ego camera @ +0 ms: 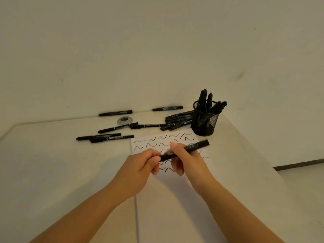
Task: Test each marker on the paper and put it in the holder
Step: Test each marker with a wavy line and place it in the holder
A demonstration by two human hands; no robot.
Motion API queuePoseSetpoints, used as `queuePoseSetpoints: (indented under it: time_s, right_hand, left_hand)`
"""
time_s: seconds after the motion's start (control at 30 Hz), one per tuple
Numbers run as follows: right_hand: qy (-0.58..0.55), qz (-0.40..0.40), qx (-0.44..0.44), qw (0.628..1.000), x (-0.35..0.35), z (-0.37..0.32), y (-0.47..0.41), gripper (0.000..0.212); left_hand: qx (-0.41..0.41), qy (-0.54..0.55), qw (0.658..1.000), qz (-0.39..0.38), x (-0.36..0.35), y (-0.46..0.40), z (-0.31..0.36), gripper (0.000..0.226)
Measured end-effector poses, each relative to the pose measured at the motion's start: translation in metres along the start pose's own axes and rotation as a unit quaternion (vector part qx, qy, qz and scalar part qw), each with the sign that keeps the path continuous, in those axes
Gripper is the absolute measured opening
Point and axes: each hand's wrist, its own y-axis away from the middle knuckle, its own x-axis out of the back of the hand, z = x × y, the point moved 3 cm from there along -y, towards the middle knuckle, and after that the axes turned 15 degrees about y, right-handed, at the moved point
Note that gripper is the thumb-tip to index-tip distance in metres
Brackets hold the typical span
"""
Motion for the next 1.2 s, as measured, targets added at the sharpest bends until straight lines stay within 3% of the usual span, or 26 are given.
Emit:
queuePoseSetpoints:
  time_s: [0.13,0.23,0.37,0.47,0.6,0.8,0.93,1.2]
  right_hand:
    - [-0.124,-0.037,-0.082,0.988,-0.013,0.004,0.016,0.037]
    - [-0.196,-0.065,-0.084,0.975,-0.022,0.001,0.025,0.035]
    - [-0.163,-0.087,-0.063,0.981,-0.026,0.000,0.032,0.031]
    - [-0.138,-0.095,-0.076,0.983,-0.027,-0.001,0.032,0.031]
    - [-0.134,-0.083,-0.080,0.984,-0.025,-0.003,0.031,0.034]
    - [-0.105,-0.032,-0.081,0.991,-0.028,-0.005,0.028,0.040]
    - [-0.092,-0.039,-0.041,0.994,-0.031,-0.007,0.026,0.046]
    - [-0.104,-0.052,0.016,0.993,-0.032,-0.004,0.024,0.026]
  left_hand:
    - [-0.053,-0.105,0.993,0.008,0.000,0.027,0.004,0.016]
    - [-0.138,-0.260,0.954,0.048,0.001,0.038,0.010,0.038]
    - [-0.218,-0.372,0.900,0.069,0.004,0.047,0.019,0.050]
    - [-0.227,-0.396,0.887,0.065,0.003,0.050,0.023,0.056]
    - [-0.142,-0.341,0.929,0.035,0.004,0.056,0.023,0.058]
    - [0.009,-0.113,0.993,-0.017,0.005,0.056,0.010,0.028]
    - [0.046,-0.020,0.998,-0.031,0.006,0.058,0.008,0.028]
    - [0.129,0.112,0.984,-0.053,0.004,0.057,0.010,0.036]
